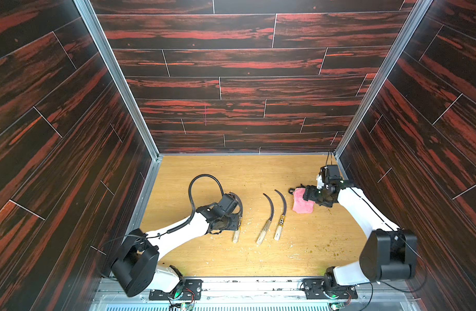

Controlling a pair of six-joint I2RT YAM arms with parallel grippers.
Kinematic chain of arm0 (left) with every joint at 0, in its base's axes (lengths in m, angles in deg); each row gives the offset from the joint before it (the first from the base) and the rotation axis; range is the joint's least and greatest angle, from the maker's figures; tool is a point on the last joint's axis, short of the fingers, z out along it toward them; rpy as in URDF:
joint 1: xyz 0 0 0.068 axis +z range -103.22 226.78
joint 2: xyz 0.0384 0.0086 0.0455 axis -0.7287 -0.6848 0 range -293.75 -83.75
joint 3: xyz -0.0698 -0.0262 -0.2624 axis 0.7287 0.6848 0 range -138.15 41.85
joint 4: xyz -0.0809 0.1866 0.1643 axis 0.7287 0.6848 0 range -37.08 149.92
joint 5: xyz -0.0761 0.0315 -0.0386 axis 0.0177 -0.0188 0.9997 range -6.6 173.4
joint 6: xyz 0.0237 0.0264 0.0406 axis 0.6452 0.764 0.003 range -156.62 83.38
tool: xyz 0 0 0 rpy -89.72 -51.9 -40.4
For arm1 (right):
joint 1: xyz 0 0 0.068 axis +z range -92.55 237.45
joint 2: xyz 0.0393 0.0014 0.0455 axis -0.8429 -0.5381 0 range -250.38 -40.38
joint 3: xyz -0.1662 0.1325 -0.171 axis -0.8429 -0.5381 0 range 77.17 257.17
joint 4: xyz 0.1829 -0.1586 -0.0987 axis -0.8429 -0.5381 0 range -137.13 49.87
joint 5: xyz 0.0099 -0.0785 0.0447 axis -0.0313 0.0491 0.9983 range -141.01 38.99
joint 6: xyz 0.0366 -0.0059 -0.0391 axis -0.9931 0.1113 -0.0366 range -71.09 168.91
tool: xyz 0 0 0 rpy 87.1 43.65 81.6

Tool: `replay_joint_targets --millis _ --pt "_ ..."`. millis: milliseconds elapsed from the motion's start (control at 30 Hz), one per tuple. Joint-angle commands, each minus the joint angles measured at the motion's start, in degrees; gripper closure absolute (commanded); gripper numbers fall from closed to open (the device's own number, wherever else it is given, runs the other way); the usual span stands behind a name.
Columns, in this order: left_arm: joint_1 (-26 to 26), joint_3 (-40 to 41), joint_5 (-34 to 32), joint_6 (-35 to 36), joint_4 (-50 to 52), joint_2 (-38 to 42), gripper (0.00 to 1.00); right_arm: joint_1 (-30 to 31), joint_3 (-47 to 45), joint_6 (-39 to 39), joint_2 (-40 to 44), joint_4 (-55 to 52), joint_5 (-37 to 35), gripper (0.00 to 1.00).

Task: Wipe small sickles with rags
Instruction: Place the small sickle at the center of the board, then reset both arms

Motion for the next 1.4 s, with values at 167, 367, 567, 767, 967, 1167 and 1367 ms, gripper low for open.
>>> replay_joint_targets --millis 167,367,567,767,967,1167,1367 --pt "4.59 -1.16 -17.7 0.22 5.14 6.55 0.43 -0.32 -7.26 -2.09 9.22 11.92 0.78 0.19" --pt "8.56 -3.11 -32.36 1.41 6.83 7.81 0.0 -0.31 -11.79 -1.03 13.63 22.2 -2.87 0.19" --pt "15.58 0.78 -46.06 6.6 -1.37 11.08 0.0 -0.27 -19.25 1.97 18.87 35.54 -6.83 0.13" --pt "25.33 11.43 -52.49 15.75 -25.0 10.07 0.0 -0.41 -27.06 6.2 18.51 50.94 -14.32 0.04" --pt "32.47 23.34 -46.92 19.15 -54.47 4.34 0.0 -0.48 -35.35 11.25 14.23 69.53 -19.63 0.04" --pt "33.82 24.61 -46.1 21.99 -60.62 0.82 0.0 -0.55 -37.38 14.0 5.64 79.87 -22.99 0.04" --pt "36.06 25.84 -40.36 25.95 -69.16 -2.83 0.0 -0.69 -38.42 16.15 -2.47 90.24 -22.76 0.04"
